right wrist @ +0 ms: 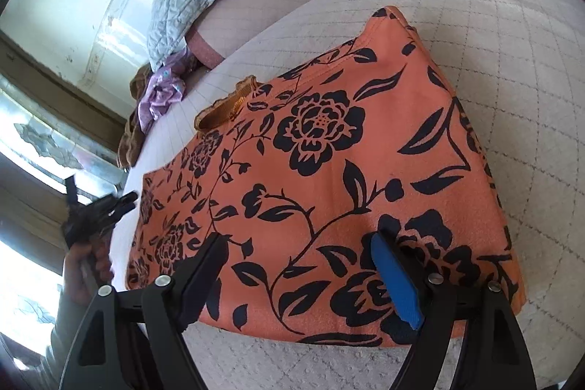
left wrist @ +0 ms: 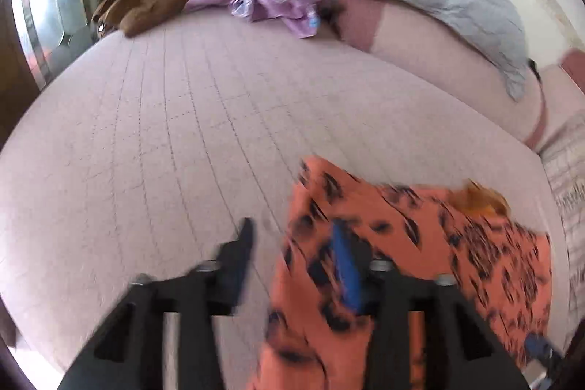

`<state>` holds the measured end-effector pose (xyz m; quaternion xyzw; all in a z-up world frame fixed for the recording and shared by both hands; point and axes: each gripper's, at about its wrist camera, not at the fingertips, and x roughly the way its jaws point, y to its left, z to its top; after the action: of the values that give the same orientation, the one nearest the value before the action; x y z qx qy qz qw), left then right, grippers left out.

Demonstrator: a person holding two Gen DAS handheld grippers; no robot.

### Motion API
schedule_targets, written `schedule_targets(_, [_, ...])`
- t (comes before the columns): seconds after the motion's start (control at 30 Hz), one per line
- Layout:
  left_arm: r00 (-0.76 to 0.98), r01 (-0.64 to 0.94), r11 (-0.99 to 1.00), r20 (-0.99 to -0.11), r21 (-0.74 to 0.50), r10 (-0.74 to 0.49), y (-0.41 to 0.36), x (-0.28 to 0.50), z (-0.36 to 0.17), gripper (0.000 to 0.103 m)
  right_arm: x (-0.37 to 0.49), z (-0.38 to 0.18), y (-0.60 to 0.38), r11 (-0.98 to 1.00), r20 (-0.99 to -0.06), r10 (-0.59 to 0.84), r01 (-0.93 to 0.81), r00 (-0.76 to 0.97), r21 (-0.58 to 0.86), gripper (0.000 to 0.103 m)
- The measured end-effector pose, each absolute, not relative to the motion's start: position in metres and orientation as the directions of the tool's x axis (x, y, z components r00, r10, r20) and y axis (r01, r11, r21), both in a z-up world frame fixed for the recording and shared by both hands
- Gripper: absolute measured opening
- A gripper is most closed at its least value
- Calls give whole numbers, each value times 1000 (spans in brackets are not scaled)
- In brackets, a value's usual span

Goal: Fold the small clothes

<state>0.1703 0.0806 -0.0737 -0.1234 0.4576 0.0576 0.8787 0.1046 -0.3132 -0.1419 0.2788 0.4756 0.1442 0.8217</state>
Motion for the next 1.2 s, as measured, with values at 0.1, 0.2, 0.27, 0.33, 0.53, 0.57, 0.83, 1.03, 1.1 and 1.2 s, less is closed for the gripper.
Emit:
schedule_targets(0.1, [592, -156, 976, -806, -153, -32, 52, 136, -65, 71, 106, -139, -313, 798, -711, 497, 60, 497, 600, 84])
schedule_targets(0.2, [583, -50, 986, -806, -161, -102, 14, 111, -76, 73, 113, -123, -316, 782, -702, 503, 81, 504, 619, 84])
schedule_targets(0.27, [549, -18, 993, -831, -117, -88, -7, 107, -91, 76, 117, -110, -325, 732, -633, 537, 65, 557, 678, 85])
schedule_targets(0.33, [471, -12, 1000, -882, -29, -20, -22, 112, -115, 76, 121, -119, -335, 717, -645, 523, 122, 556, 687, 89])
schedule_targets(0.53, [509, -21, 1000, -861, -14, -1, -29, 100, -98, 76, 102, -115, -350, 717, -662, 481, 177, 576, 675, 84])
schedule_targets(0.57, [499, -24, 1000, -867, -10, 3, -30, 99, -99, 76, 94, -111, -348, 734, -654, 470, 149, 593, 663, 91])
schedule_targets(0.83, [515, -25, 1000, -857, -14, 0, -31, 72, -82, 76, 67, -121, -354, 741, -685, 443, 193, 579, 643, 94])
schedule_targets(1.03, [518, -7, 1000, -856, -11, -6, -36, 68, -79, 76, 53, -144, -362, 680, -664, 482, 233, 571, 695, 94])
schedule_targets(1.1, [522, -11, 1000, -853, -11, -4, -37, 70, -79, 76, 46, -133, -363, 670, -655, 477, 240, 586, 703, 94])
schedule_targets(1.2, [522, -23, 999, -853, -32, -15, -38, 70, -79, 76, 32, -131, -359, 637, -625, 503, 232, 597, 735, 94])
